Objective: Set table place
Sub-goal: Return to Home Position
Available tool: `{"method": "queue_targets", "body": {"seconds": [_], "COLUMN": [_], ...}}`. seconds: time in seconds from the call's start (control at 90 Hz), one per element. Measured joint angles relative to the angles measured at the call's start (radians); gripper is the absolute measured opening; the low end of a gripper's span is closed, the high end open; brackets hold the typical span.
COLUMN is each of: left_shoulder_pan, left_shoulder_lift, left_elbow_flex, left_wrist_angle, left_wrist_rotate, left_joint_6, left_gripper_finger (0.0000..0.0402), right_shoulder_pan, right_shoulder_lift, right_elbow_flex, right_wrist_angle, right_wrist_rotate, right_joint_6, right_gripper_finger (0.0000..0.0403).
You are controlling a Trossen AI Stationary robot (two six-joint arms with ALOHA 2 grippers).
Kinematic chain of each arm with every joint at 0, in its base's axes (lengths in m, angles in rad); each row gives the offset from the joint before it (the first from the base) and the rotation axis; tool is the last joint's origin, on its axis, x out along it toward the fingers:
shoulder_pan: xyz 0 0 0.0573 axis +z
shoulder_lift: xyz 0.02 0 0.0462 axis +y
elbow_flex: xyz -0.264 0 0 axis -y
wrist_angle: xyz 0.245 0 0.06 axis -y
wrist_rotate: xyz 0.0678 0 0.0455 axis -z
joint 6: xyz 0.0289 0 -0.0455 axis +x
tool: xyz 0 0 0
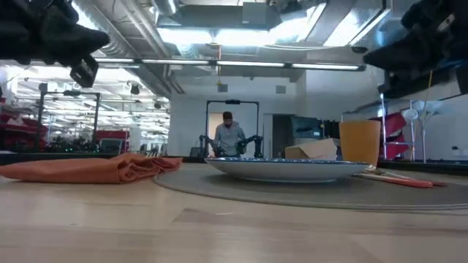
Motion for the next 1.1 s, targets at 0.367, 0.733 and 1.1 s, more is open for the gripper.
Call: {"method": "queue_targets", "body": {"seconds": [0.367, 0.733, 1.1], "left_shoulder_pan": [-0.074, -0.102, -0.101], "left_shoulder_lift": [-0.017, -0.007, -0.008], "left_elbow_flex": [0.001, 0.002, 0.002], "left_wrist_angle": [-0.054, -0.053, -0.055], "left_wrist_rotate": [0.171, 0.241, 0.235], "left_joint_6": [-0.007, -0.104, -0.004], "left_gripper_finger": [0.0000, 0.0000, 0.0000], "right_shoulder_pan": [-0.001, -0.001, -0.001], "right_shoulder_lift": [-0.204, -0.187, -0.187], "right_elbow_flex": [-0.105, -0.105, -0.105], "right_wrist_angle": [0.010, 0.011, 0.011], "right_wrist_rotate": [-0.202, -0.204, -0.193], "right_joint_6": [-0.002, 0.076, 0.062], "right_gripper_finger": [0.0000, 0.0001, 0.0001]}}
